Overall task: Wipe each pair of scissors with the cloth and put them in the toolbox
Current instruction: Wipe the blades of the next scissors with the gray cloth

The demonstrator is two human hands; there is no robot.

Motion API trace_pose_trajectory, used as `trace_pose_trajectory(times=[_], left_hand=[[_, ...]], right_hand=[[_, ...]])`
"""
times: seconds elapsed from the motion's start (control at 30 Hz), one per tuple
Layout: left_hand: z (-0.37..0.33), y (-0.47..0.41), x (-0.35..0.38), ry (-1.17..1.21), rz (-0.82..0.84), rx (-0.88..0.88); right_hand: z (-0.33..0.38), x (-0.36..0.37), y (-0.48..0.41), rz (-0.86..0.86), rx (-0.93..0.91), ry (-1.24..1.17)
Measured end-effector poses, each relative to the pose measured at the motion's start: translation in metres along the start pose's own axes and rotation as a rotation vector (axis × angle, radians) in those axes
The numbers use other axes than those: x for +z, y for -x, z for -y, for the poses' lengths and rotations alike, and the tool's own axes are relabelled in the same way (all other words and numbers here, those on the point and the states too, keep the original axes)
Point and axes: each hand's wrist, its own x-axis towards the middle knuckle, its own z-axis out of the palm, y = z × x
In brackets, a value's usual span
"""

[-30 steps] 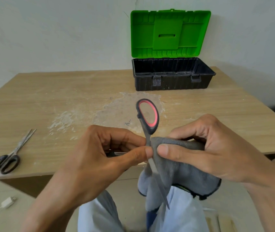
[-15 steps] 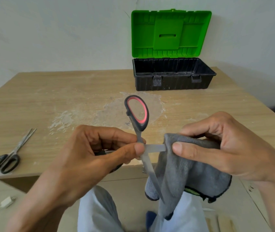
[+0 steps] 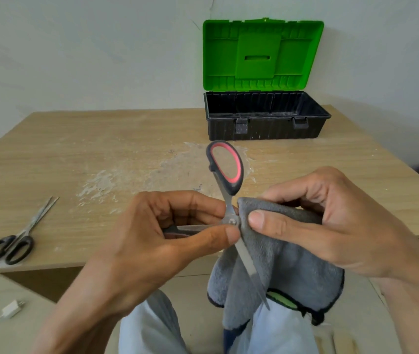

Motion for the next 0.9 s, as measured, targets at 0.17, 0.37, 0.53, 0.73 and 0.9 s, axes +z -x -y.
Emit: trace_pose_trajectory(times=[0.17, 0.37, 0.53, 0.73, 0.9], left_hand=[[0.001, -0.001, -0.002, -0.024, 0.033, -0.021], [0.004, 0.000, -0.006, -0.031, 0.013, -0.040], [0.001, -0.002, -0.004, -0.017, 0.006, -0.020], [0.005, 0.001, -0.013, -0.042, -0.002, -0.052], [0.005, 0.003, -0.013, -0.003, -0.001, -0.086]], right_hand=[[-0.001, -0.005, 0.003, 0.009, 0.029, -0.009], [0.001, -0.007, 0.008, -0.024, 0.071, 0.002], [0.003, 0.001, -0.001, -0.024, 0.015, 0.018], [0.001, -0.002, -0.002, 0.000, 0.053, 0.039], [-0.004, -0.010, 0.008, -0.025, 0.106, 0.001]])
